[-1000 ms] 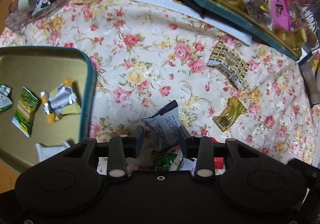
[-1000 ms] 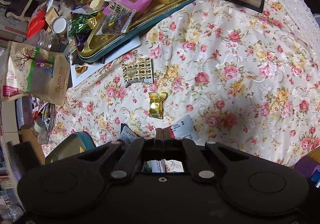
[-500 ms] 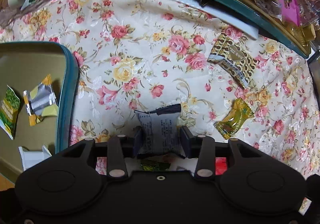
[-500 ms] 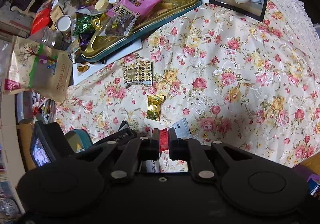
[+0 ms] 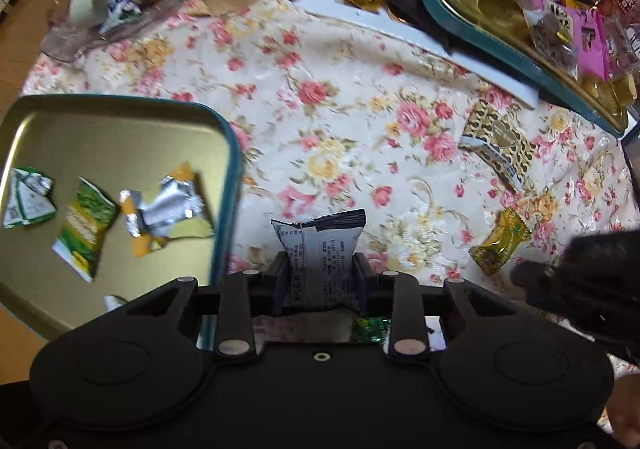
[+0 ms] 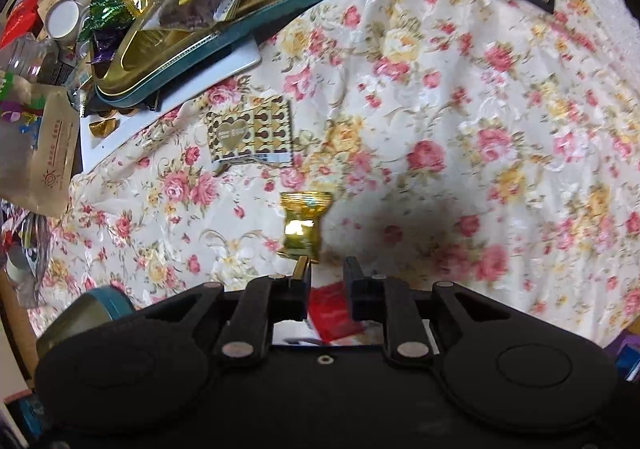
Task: Organize snacks
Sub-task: 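Grasp the gold-wrapped candy with the right tool and lift it, then release the grey packet into the gold tray while the right tool drops the gold candy there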
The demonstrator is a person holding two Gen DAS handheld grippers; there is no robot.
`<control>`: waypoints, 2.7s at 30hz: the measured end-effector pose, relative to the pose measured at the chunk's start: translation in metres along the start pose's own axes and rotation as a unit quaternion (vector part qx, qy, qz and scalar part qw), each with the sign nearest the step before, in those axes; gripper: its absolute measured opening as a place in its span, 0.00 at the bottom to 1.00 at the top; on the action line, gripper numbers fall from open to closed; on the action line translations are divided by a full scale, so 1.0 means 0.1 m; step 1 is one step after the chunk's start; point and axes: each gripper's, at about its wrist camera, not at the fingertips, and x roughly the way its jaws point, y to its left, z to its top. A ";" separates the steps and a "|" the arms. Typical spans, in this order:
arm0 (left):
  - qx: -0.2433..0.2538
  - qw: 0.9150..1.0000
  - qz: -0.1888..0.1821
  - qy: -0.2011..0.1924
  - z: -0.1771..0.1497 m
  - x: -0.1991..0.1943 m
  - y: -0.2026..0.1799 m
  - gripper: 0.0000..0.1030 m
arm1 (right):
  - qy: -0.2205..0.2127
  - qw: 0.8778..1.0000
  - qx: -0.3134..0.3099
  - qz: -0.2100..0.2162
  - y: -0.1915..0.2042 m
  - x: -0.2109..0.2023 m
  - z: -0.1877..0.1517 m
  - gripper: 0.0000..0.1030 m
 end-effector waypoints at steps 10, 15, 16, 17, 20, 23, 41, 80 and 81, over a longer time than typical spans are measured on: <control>-0.023 1.000 -0.016 -0.006 0.01 -0.19 0.27 0.40 | 0.000 0.999 0.021 -0.039 0.26 0.28 0.09 0.28; -0.026 0.999 -0.016 -0.008 0.00 -0.23 0.30 0.40 | -0.002 0.999 0.013 -0.050 0.30 0.38 0.10 0.30; -0.024 1.000 -0.016 -0.009 0.00 -0.24 0.29 0.40 | 0.000 0.999 0.007 -0.052 0.31 0.39 0.11 0.29; -0.020 1.000 -0.015 -0.009 -0.01 -0.24 0.29 0.40 | -0.003 0.999 0.003 -0.051 0.32 0.38 0.10 0.28; -0.013 1.000 -0.009 -0.010 -0.02 -0.24 0.27 0.40 | 0.001 0.999 -0.007 -0.034 0.35 0.36 0.09 0.26; -0.005 1.000 0.004 -0.014 -0.03 -0.26 0.26 0.40 | -0.004 0.999 -0.017 -0.029 0.40 0.21 0.08 0.26; 0.013 0.999 0.037 -0.032 0.09 -0.92 0.66 0.40 | -0.051 0.985 -0.161 0.041 0.72 -1.07 -0.55 0.27; -0.087 0.991 0.098 -0.041 0.31 -0.84 1.93 0.41 | -0.043 0.949 -0.311 0.028 1.53 -0.95 -1.14 0.27; -0.089 0.991 0.091 -0.042 0.31 -0.84 1.95 0.41 | -0.043 0.949 -0.313 0.028 1.55 -0.93 -1.14 0.27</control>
